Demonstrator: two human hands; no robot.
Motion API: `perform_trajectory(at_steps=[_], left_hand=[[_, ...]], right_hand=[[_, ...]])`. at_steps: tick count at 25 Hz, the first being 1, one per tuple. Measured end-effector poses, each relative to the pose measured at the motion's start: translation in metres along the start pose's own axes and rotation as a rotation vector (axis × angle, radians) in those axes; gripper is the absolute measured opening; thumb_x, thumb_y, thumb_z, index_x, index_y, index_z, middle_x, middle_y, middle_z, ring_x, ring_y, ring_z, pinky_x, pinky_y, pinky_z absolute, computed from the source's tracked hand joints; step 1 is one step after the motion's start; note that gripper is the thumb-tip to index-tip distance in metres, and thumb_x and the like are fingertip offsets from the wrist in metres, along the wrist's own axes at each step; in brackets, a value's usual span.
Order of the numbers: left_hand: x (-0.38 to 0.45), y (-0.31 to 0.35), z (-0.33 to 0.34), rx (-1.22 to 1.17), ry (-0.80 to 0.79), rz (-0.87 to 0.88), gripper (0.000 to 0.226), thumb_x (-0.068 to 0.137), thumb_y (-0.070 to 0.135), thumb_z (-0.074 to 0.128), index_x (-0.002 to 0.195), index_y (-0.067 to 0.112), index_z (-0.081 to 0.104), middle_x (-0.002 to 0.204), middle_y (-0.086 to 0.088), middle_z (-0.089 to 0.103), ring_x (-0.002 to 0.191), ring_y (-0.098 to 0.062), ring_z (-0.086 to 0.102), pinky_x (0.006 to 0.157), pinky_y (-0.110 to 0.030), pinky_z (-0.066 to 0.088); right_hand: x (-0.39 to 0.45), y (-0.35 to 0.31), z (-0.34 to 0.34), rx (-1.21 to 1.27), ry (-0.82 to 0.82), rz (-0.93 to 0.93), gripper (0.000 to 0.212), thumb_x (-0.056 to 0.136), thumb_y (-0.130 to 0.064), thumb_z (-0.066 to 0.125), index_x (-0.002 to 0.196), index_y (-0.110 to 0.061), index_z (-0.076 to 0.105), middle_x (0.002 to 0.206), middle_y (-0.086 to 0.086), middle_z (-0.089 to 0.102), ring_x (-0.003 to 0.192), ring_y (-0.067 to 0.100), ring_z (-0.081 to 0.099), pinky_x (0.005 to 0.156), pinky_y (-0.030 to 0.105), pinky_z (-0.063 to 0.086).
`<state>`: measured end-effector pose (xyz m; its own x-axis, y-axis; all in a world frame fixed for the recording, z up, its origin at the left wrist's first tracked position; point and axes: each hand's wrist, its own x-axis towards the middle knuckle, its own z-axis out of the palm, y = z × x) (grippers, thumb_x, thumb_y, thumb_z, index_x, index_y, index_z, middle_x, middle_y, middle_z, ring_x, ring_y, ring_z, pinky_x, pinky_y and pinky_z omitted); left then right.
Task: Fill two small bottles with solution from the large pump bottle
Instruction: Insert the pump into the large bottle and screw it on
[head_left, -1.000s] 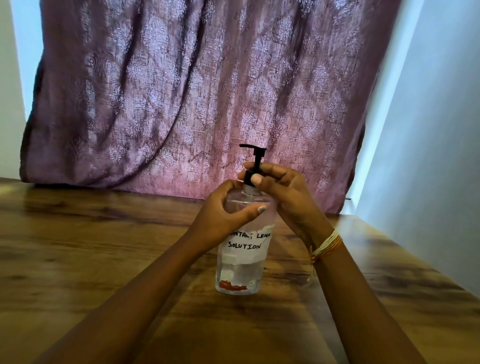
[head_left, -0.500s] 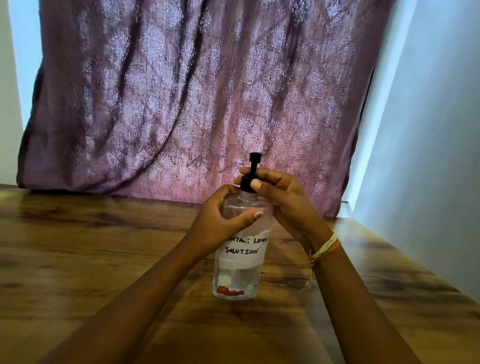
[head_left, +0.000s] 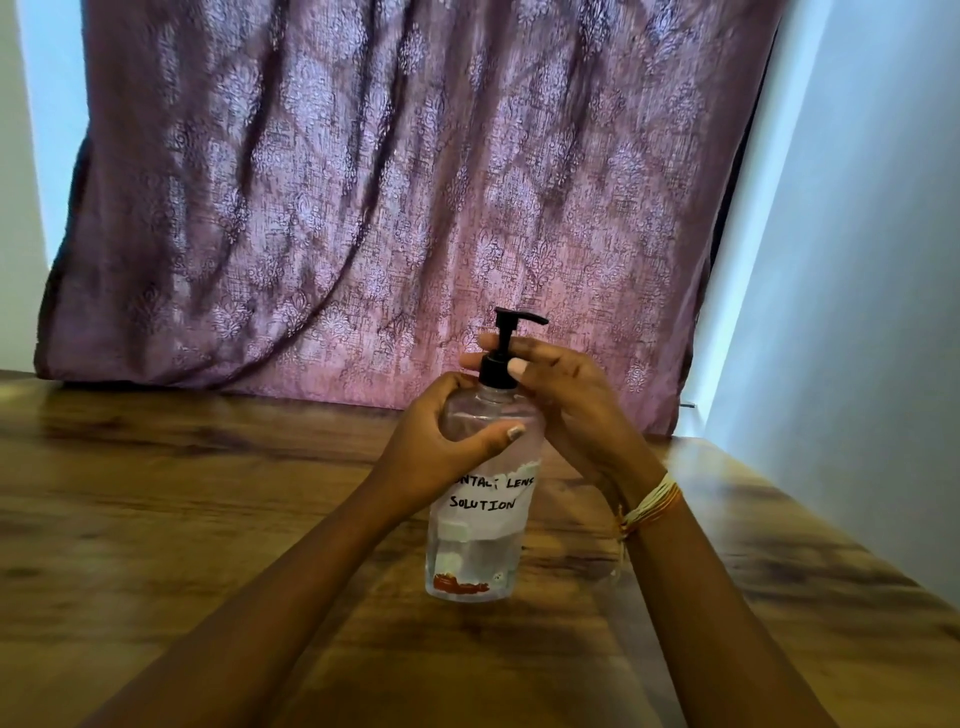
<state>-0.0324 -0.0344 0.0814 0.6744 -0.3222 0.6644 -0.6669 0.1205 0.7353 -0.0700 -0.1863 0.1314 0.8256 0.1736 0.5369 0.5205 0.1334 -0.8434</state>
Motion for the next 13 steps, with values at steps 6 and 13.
perform_trajectory(at_steps=[6, 13], left_hand=[[0.000, 0.000, 0.000, -0.018, -0.003, 0.012, 0.048, 0.067, 0.042, 0.077, 0.106, 0.020, 0.060, 0.100, 0.003, 0.073, 0.091, -0.005, 0.070, 0.075, -0.022, 0.057], [0.001, -0.005, 0.002, 0.043, 0.028, 0.077, 0.057, 0.065, 0.050, 0.074, 0.109, 0.018, 0.059, 0.101, 0.002, 0.072, 0.091, -0.005, 0.069, 0.078, -0.024, 0.057]], right_hand=[[0.004, 0.008, 0.003, -0.102, 0.187, -0.087, 0.043, 0.067, -0.012, 0.081, 0.107, 0.000, 0.068, 0.102, 0.014, 0.073, 0.095, 0.027, 0.070, 0.083, 0.035, 0.059], [0.006, 0.009, 0.011, -0.252, 0.304, -0.120, 0.019, 0.078, 0.004, 0.071, 0.096, 0.000, 0.066, 0.087, 0.008, 0.071, 0.078, 0.014, 0.070, 0.071, 0.023, 0.057]])
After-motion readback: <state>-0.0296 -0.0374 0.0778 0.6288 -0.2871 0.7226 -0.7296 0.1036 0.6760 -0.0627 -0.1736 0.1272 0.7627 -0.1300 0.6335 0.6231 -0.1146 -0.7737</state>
